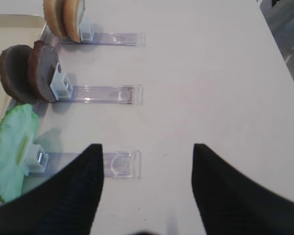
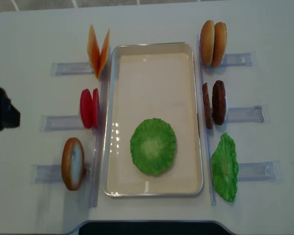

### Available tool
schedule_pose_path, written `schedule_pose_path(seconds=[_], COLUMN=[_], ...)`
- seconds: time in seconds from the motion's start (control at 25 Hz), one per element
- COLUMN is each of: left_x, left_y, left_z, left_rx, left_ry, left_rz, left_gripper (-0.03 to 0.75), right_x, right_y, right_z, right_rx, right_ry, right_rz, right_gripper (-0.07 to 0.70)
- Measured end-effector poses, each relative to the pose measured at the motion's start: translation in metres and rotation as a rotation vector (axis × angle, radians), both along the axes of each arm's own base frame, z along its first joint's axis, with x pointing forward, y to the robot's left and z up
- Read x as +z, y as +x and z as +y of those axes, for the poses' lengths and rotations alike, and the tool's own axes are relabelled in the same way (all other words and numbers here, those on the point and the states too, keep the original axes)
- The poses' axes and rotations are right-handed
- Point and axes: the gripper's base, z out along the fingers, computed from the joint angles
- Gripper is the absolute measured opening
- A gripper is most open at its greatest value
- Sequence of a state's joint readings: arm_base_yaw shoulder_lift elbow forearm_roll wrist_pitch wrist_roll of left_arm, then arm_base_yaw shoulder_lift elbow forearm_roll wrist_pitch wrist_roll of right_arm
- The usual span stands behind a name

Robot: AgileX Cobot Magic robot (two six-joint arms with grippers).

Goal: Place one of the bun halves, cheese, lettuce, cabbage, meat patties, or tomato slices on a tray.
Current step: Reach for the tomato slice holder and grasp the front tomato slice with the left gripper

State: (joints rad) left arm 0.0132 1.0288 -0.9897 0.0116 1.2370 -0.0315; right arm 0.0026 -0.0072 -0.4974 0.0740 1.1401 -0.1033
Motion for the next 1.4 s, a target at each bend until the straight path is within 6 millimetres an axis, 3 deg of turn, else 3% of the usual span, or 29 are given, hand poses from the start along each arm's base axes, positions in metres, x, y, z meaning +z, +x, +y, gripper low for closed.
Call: schedule_pose_path(seconds=[0.32, 0.96, 1.24, 1.4], left_x=[0.001, -0.039, -0.048, -0.049], left_y=[0.065, 0.148, 0.163, 0.164], left_z=[0.001, 0.002, 0.001, -0.019], left_rx=[0.002, 0.018, 0.021, 0.005], left_ry=[-0.002, -0.007, 0.025, 0.03], left_rz=[0.068, 0.205, 0.222, 0.223], left_gripper=[0.578, 0.578, 0.578, 0.578], right_x=[0.0, 0.0, 0.0, 0.0], right_y=[0.0, 0.0, 0.0, 0.0], right_z=[0.0, 0.0, 0.0, 0.0], right_rx=[0.0, 0.0, 0.0, 0.0], right_ry=[0.0, 0.0, 0.0, 0.0], right_rz=[0.0, 0.0, 0.0, 0.0], right_gripper=[0.414, 0.414, 0.414, 0.414])
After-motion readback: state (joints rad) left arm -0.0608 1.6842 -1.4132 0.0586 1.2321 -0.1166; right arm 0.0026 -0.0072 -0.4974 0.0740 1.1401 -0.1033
